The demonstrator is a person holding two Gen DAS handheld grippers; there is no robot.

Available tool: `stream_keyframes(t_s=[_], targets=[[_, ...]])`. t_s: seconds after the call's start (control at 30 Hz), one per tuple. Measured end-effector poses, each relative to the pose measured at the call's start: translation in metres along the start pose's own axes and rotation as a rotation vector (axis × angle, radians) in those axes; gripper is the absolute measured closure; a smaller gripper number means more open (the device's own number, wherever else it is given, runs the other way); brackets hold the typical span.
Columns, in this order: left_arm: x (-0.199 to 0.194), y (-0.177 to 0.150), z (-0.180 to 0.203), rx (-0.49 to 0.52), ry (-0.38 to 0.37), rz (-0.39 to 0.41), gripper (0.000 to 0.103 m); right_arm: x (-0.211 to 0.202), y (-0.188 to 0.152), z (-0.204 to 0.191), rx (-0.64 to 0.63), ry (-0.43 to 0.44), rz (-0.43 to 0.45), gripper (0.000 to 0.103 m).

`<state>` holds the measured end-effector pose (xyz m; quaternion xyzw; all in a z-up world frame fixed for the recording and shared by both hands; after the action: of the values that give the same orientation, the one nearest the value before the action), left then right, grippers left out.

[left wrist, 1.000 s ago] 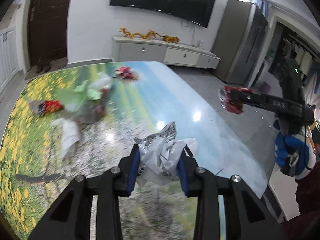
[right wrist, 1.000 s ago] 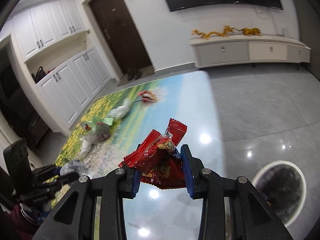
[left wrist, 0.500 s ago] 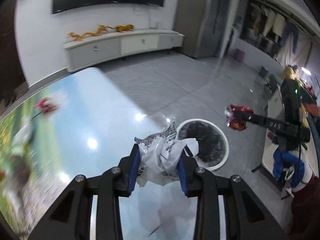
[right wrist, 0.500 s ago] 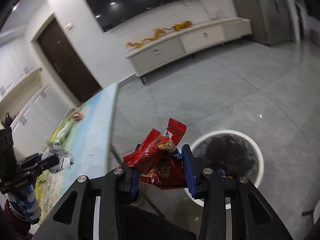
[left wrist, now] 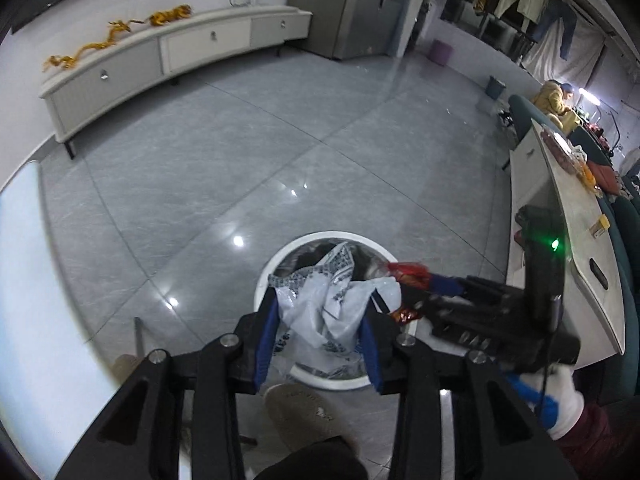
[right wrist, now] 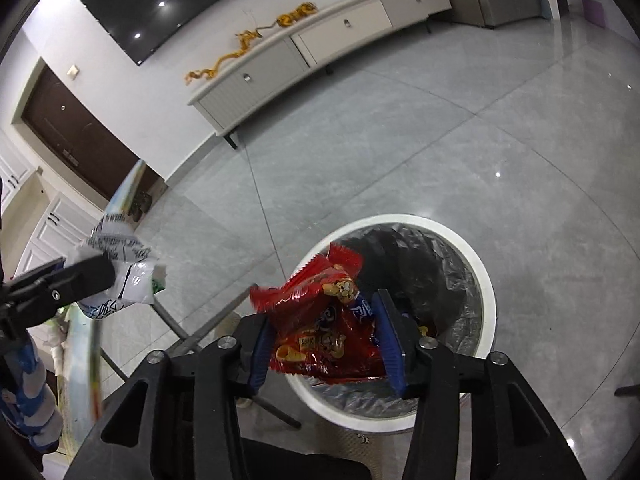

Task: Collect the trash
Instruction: 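Carry both bags to the bin and open both grippers over it, then move both tools back toward the remaining trash on the table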

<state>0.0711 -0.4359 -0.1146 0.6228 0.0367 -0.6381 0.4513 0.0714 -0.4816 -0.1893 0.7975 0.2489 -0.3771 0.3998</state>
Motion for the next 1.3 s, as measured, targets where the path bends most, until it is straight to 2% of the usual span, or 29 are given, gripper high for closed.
stream_keyframes(t_s=[0.3, 0.63, 0.87, 0.97, 1.3], targets=[[0.041, 0.016, 0.016, -0.035, -0.046, -0.049, 0.048, 0.017, -0.002, 0.027, 0.04, -0.031, -0.028, 0.046], [0.036, 0.018, 0.013, -0.046, -0.055, -0.042, 0.044, 0.014, -0.001, 0.033, 0.047, -0.056, -0.019, 0.041], [0.011, 0.019, 0.013, -0.049, -0.052, 0.013, 0.043, 0.001, 0.005, 0.028, 0.039, -0.061, 0.006, 0.04], [-0.008, 0.019, 0.011, -0.054, -0.042, 0.064, 0.044, -0.011, 0.008, 0.025, 0.033, -0.064, 0.027, 0.04], [-0.091, 0.003, -0.008, -0.033, 0.049, 0.229, 0.044, -0.068, 0.018, -0.01, -0.023, -0.065, 0.123, 0.04]])
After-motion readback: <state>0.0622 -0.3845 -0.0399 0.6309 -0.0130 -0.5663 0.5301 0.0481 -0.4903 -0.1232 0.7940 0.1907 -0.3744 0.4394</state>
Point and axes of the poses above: each gripper's, at about its wrist camera, not at the fingertips, and x roughly the way its jaws point, z to its right, y to its top, the point moved 10 cm from there along x, roughly the way its jaws point, and after that the axes turned 3 degrees about -y, right-handed, at the moved point
